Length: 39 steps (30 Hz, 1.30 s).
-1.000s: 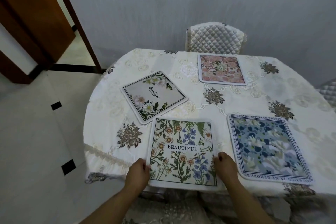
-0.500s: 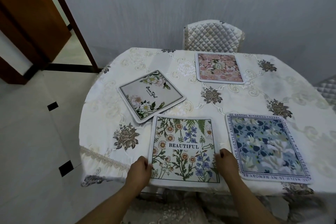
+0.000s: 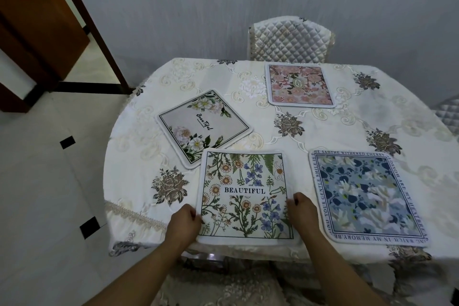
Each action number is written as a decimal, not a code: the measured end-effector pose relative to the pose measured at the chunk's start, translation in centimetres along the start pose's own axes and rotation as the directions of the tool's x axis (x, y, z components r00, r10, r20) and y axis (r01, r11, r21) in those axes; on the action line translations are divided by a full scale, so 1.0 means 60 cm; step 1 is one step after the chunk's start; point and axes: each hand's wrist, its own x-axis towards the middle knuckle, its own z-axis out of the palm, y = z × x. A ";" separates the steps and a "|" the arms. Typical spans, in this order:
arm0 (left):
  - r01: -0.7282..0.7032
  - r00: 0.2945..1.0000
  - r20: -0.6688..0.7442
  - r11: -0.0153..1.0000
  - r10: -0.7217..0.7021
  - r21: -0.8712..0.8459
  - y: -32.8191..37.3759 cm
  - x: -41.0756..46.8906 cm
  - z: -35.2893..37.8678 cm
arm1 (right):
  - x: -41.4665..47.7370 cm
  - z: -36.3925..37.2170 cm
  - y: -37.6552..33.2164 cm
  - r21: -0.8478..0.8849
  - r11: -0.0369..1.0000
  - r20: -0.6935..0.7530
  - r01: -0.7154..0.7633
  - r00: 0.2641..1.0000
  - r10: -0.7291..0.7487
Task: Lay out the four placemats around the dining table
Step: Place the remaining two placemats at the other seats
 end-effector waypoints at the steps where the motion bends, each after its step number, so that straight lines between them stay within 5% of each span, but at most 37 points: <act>1: -0.001 1.000 0.010 1.000 0.001 0.010 -0.003 0.002 -0.002 | 0.002 0.002 -0.002 0.004 1.000 0.001 -0.003 1.000 0.003; 7: -0.033 0.999 -0.018 0.999 0.033 0.007 -0.017 0.006 -0.007 | 0.009 0.012 -0.004 0.000 1.000 0.008 -0.010 1.000 0.010; 10: -0.202 0.961 -0.156 0.966 0.227 0.158 -0.023 0.008 -0.004 | 0.009 0.015 -0.003 0.003 1.000 -0.008 -0.005 1.000 0.005; 14: -0.376 0.893 -0.101 0.850 0.439 0.369 -0.003 0.024 0.007 | -0.001 0.018 -0.005 -0.119 0.993 -0.089 0.025 0.995 -0.035; 18: -0.413 0.891 0.021 0.789 0.454 0.455 0.017 0.036 0.027 | -0.005 0.037 0.000 -0.245 0.958 -0.109 0.147 0.978 -0.178; 30: -0.417 0.883 0.032 0.754 0.468 0.506 0.022 0.049 0.046 | -0.021 0.063 0.000 -0.425 0.872 -0.135 0.241 0.936 -0.324; 39: -0.437 0.891 0.113 0.766 0.439 0.472 0.108 0.174 0.014 | 0.017 0.123 -0.055 -0.404 0.760 0.197 0.509 0.860 -0.472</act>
